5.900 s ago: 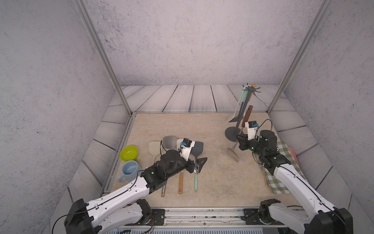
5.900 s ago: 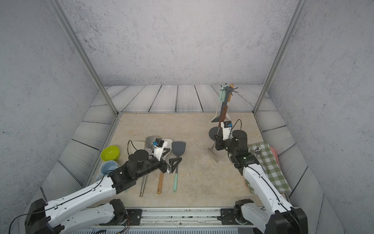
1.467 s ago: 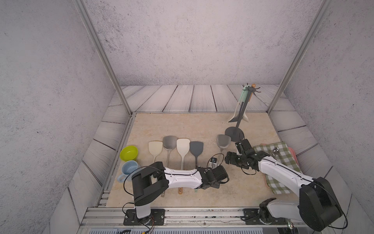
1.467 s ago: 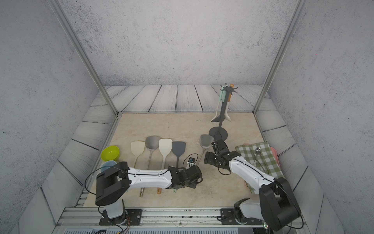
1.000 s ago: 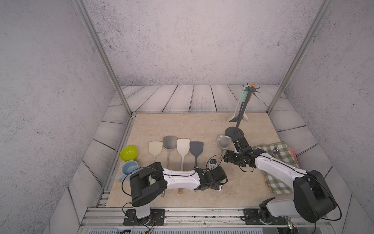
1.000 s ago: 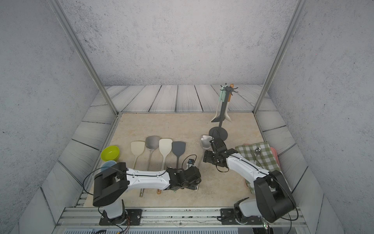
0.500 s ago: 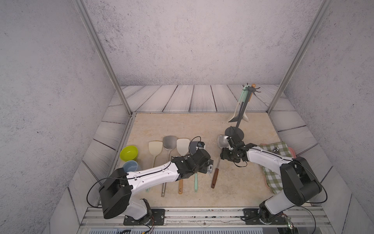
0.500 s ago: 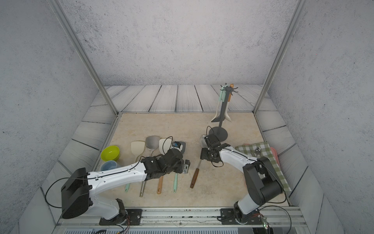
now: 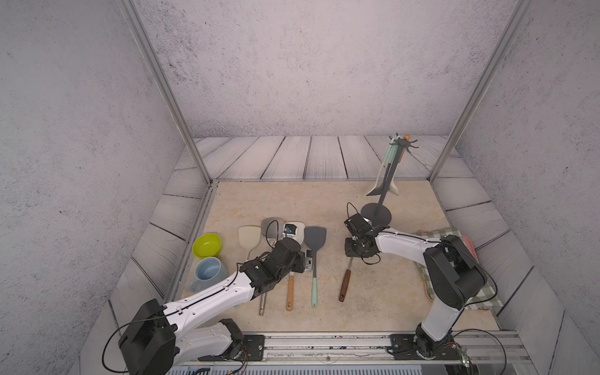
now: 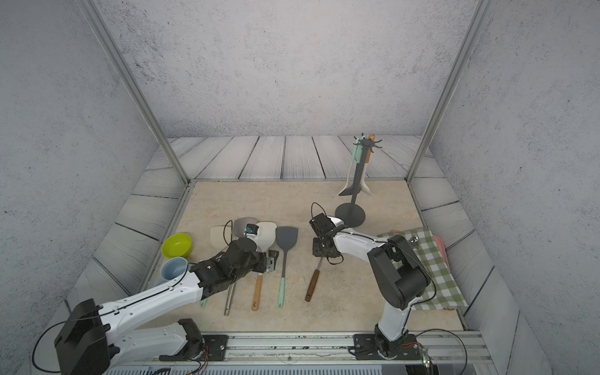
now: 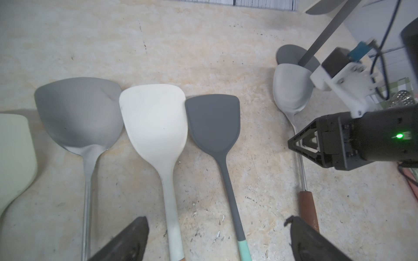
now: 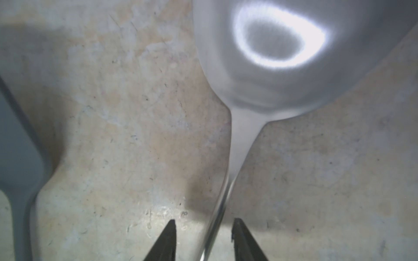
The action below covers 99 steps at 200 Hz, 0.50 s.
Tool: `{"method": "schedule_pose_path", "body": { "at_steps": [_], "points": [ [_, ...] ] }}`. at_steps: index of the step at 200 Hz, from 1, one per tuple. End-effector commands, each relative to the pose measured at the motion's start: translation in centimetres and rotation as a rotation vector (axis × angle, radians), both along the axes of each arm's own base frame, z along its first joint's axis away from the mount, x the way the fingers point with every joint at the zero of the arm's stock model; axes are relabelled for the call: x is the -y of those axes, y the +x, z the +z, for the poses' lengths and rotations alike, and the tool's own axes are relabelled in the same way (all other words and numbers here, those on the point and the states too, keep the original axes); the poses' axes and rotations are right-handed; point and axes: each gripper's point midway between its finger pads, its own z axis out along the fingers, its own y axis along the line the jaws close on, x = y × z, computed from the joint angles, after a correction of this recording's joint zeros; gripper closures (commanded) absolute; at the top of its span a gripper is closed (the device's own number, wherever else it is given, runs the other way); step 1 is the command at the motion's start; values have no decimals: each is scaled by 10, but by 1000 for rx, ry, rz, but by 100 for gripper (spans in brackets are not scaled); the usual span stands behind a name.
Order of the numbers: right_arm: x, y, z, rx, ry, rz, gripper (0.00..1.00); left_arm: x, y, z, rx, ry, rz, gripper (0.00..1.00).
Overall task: Take the spatula off the kitchen utensil rack
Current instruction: Place the spatula at the center of the board.
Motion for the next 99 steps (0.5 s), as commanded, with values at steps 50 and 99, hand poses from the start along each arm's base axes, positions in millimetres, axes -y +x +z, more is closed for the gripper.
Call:
{"method": "schedule_pose_path", "body": {
  "at_steps": [50, 99],
  "points": [
    [-4, -7, -5, -22, -110, 33, 81, 0, 4, 8, 34, -16, -3, 1],
    [-15, -15, 1, -16, -123, 76, 97, 0, 5, 7, 33, -13, -3, 1]
  ]
}}
